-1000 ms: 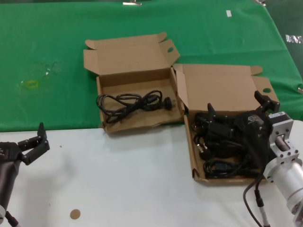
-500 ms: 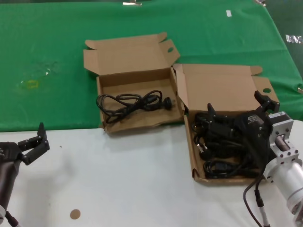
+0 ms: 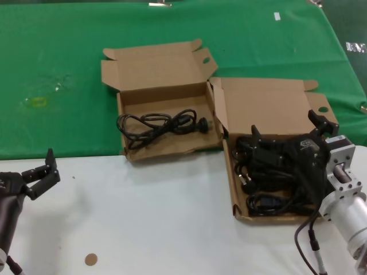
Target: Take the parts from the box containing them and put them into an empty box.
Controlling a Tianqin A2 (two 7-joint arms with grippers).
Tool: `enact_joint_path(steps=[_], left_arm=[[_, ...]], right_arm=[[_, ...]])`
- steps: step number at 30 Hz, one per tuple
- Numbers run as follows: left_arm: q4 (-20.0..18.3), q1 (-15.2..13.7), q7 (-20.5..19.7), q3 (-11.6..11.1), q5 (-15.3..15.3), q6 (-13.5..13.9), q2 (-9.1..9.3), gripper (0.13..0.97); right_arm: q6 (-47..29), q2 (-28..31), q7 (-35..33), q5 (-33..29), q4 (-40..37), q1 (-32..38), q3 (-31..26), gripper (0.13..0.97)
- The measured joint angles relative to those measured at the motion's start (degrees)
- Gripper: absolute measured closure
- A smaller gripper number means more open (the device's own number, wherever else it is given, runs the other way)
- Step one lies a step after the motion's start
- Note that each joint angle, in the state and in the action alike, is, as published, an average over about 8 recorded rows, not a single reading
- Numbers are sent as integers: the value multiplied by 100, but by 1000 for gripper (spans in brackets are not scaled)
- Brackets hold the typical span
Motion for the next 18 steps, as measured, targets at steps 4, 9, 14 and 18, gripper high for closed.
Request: enact_joint_path(steps=[4, 9, 14, 18], left_arm=[[0, 0, 0, 0, 0, 0, 0, 132], [0, 0, 0, 0, 0, 0, 0, 132], [0, 0, 0, 0, 0, 0, 0, 132], [0, 0, 0, 0, 0, 0, 0, 132]], right_arm=[[0, 0, 0, 0, 0, 0, 0, 129], [0, 0, 0, 0, 0, 0, 0, 129], [0, 0, 0, 0, 0, 0, 0, 129], [0, 0, 0, 0, 0, 0, 0, 129]])
